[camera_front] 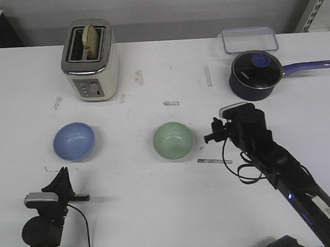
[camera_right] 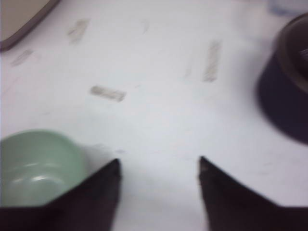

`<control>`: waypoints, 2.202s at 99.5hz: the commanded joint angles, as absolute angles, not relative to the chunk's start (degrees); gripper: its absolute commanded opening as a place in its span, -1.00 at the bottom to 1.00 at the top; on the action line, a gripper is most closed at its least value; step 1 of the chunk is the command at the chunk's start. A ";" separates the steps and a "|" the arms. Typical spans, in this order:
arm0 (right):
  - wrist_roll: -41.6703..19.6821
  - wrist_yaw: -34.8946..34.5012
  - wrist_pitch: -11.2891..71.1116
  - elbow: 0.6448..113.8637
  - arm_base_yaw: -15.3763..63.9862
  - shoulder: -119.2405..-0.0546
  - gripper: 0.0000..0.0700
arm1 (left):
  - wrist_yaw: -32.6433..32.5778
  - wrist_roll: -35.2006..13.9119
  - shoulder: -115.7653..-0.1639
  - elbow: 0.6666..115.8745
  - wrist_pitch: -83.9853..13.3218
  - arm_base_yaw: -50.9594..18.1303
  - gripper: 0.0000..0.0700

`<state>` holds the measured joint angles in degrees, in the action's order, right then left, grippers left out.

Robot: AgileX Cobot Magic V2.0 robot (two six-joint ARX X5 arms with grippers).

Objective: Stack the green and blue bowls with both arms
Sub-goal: 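Release the green bowl and retract the right gripper to rest, then reach the left gripper to the light blue bowl and grip its rim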

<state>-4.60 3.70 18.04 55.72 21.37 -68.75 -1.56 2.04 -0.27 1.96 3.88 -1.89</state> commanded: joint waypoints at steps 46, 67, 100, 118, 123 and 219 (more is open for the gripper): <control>-1.93 3.86 1.76 34.61 4.80 -46.22 -0.96 | -1.58 2.26 -0.19 0.71 4.78 -1.93 -0.99; -1.93 3.90 -0.03 28.08 1.61 -38.65 -0.96 | -1.58 2.28 -0.19 0.71 4.75 -1.93 -0.99; -1.91 3.88 -0.19 19.25 1.54 -25.21 -0.96 | -1.58 2.26 -0.19 0.71 4.75 -1.93 -0.99; -1.93 3.86 2.94 18.39 1.54 -19.00 -0.96 | -1.58 2.26 -0.19 0.71 4.75 -1.93 -0.99; -1.89 3.11 3.07 18.39 1.54 -17.47 -0.96 | -1.58 2.26 -0.19 0.71 4.75 -1.93 -0.99; -1.87 1.50 3.01 18.39 1.54 -13.13 -0.97 | -1.58 0.25 -0.34 2.85 8.34 -1.89 -0.99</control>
<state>-2.33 1.52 3.57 18.28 1.45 -13.19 -1.56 1.02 -0.27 2.04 8.58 -1.89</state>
